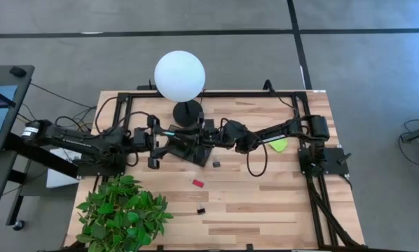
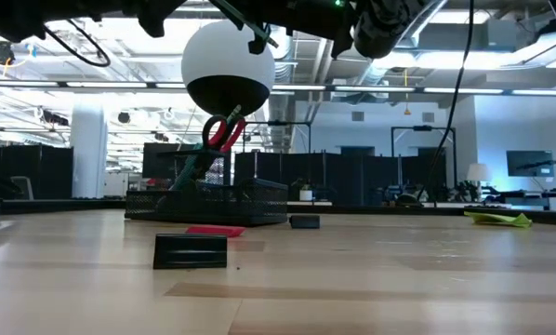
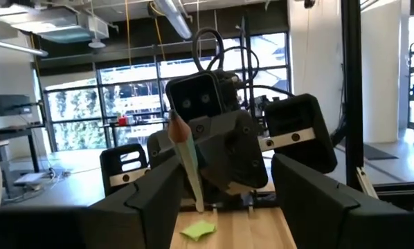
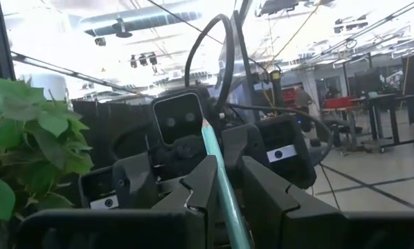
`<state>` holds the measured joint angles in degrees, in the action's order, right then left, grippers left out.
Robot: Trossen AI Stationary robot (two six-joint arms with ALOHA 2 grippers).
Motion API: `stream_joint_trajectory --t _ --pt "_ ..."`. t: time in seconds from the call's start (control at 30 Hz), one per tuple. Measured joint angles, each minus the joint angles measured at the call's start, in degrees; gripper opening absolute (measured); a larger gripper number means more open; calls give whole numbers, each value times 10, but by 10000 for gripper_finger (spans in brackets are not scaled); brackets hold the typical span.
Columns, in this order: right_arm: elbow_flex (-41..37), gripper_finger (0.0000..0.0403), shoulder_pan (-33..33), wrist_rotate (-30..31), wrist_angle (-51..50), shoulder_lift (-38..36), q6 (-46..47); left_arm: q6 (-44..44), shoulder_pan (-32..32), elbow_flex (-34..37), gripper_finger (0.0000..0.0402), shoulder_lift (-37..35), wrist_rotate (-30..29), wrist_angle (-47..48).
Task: Pick and place office supplies into organizer
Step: Put the blue pencil into the black desk organizer
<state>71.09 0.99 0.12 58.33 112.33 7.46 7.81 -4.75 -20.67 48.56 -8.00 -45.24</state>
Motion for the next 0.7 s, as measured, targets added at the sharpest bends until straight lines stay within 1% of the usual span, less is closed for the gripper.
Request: stream_joint_trajectory --t 0.13,0.23,0.3,0.5,0.7 --pt "1 53 0 -2 -3 0 -4 0 0 0 201 0 2 -18" --pt "-2 53 1 -6 -21 5 -4 8 0 -2 187 -2 3 -58" --pt "-2 53 2 -7 -22 5 -4 17 1 -2 177 -1 4 -68" --pt "-1 54 1 -4 0 3 -5 21 0 -1 155 -1 6 -63" --pt "-1 54 1 -8 7 3 -5 17 0 -1 151 0 6 -50"
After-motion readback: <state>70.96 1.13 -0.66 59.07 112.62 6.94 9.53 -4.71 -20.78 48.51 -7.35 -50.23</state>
